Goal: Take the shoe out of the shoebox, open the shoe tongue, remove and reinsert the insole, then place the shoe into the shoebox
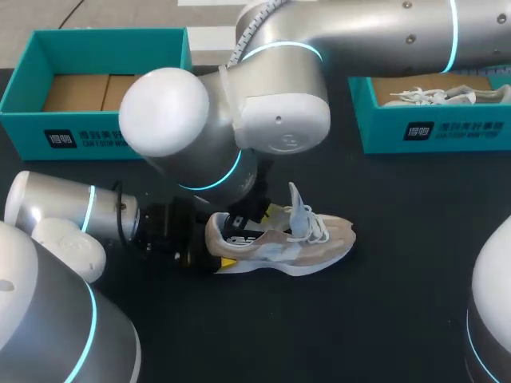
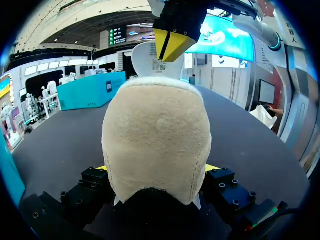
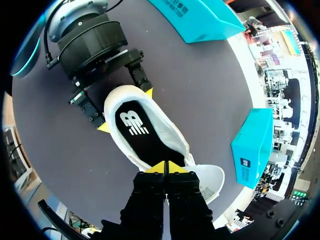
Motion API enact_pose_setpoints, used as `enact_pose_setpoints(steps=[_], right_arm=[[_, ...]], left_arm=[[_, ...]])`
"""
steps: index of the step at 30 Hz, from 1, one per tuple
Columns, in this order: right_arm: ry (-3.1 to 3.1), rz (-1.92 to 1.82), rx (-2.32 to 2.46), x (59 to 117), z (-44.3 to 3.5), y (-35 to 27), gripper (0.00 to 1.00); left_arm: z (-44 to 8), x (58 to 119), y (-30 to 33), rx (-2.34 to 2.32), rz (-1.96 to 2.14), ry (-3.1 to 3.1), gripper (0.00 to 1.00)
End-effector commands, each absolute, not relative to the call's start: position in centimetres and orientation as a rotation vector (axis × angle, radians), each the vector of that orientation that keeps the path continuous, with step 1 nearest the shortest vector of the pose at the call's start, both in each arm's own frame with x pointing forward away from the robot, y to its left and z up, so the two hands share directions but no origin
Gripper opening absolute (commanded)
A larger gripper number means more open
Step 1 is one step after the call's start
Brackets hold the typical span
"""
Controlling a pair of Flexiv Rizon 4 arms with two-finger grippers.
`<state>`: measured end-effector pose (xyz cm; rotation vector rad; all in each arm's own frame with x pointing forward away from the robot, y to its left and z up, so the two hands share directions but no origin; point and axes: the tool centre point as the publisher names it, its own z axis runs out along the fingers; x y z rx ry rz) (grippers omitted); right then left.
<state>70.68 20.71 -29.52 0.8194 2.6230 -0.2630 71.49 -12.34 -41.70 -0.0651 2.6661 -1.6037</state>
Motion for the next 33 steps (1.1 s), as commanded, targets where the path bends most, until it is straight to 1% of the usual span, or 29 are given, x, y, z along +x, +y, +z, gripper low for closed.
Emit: enact_pose_setpoints(steps=[1,3,6,9,10,11,27,29,33], right_arm=[[2.622,-0.263,0.820,70.6,-29.6,20.7,0.00],[2.647,-0.223,0.755,70.7,-29.7,21.0,0.00],[2.759,-0.167,0.482,70.8,-30.4,21.4,0.00],[2.836,-0.016,0.243,70.9,-30.6,22.0,0.00],[2.925,-0.119,0.162,70.9,-30.7,22.2,0.00],[2.959,-0.271,0.151,70.8,-30.8,22.1,0.00],[2.959,-0.271,0.151,70.8,-30.8,22.1,0.00],[2.970,-0.209,0.123,71.0,-31.3,21.8,0.00],[2.990,-0.249,0.088,71.3,-32.2,21.0,0.00]], left_arm=[[-41.8,71.4,-12.2,-0.064,-1.600,2.667,0.00],[-41.8,71.4,-12.2,-0.064,-1.600,2.667,0.00],[-41.8,71.4,-12.2,-0.064,-1.600,2.667,0.00],[-41.8,71.4,-12.2,-0.064,-1.600,2.667,0.00],[-41.8,71.4,-12.2,-0.064,-1.600,2.667,0.00],[-41.8,71.4,-12.2,-0.064,-1.600,2.667,0.00],[-41.8,71.4,-12.2,-0.064,-1.600,2.667,0.00],[-41.8,71.4,-12.2,-0.064,-1.600,2.667,0.00],[-41.8,71.4,-12.2,-0.064,-1.600,2.667,0.00]])
